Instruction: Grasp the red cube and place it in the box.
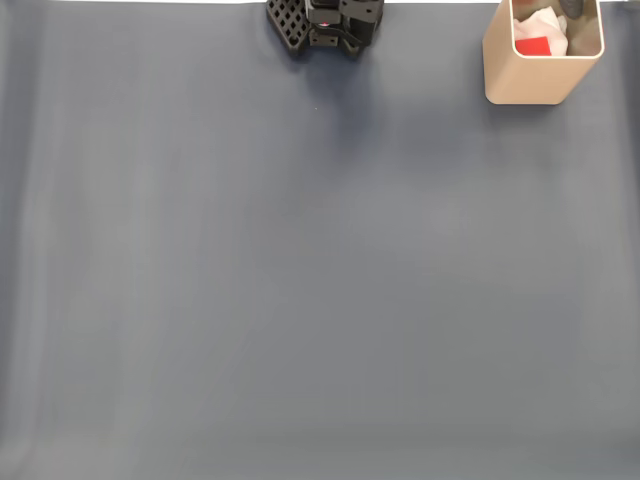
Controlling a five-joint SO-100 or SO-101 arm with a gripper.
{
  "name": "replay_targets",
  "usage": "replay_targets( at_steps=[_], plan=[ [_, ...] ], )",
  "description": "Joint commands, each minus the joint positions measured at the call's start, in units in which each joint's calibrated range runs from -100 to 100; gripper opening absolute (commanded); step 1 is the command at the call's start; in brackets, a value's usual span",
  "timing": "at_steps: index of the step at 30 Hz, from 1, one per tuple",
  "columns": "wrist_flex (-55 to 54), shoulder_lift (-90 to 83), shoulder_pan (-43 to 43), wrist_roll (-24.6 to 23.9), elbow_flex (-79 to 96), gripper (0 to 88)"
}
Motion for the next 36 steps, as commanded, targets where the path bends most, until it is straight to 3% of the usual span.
replay_targets(
  at_steps=[1, 5, 15, 36],
  plan=[
    [-2.01, -2.33, 2.30, -0.15, -0.44, 6.1],
    [-2.58, -2.24, 5.42, 0.93, -0.71, 0.1],
    [-4.88, -0.77, 18.13, 2.98, -1.35, 0.1],
    [-9.23, 2.08, 43.40, 2.49, -1.44, 0.1]
  ],
)
